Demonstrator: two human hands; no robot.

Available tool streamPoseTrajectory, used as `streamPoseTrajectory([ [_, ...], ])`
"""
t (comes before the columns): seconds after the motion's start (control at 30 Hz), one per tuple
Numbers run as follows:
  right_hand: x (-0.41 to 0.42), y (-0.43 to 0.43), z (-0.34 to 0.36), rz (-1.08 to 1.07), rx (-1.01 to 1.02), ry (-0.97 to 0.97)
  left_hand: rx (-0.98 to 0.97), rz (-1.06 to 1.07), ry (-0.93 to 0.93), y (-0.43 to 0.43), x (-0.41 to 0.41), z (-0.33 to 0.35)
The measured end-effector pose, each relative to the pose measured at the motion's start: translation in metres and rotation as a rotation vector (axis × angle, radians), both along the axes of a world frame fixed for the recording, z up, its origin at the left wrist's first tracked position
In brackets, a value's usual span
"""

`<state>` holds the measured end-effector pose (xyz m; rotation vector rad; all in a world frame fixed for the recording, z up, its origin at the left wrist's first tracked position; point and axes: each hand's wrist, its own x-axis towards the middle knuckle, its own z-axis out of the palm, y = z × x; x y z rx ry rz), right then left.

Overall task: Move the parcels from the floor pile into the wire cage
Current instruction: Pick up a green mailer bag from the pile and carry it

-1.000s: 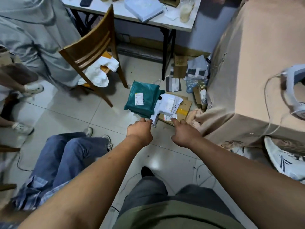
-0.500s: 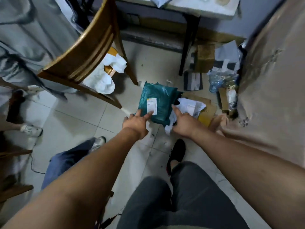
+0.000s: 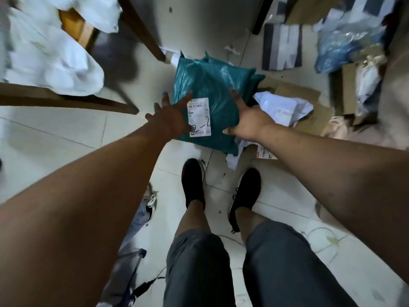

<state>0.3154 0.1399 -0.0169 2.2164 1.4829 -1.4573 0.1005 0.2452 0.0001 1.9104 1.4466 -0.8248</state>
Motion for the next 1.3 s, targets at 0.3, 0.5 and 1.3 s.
streamPoseTrajectory([
  [0.3, -0.018, -0.001, -0.121, -0.139, 0.203, 0.086, -0.097, 0.044, -0.315, 0.037, -0.018, -0.124],
  [0.5, -0.027, 0.0, -0.129, -0.232, 0.245, 0.141, -0.064, 0.185, -0.49, 0.033, -0.02, -0.142],
  [1.3, -0.019, -0.061, 0.115, -0.565, 0.32, 0.073, -0.025, -0.095, -0.511, -0.011, 0.035, 0.101],
])
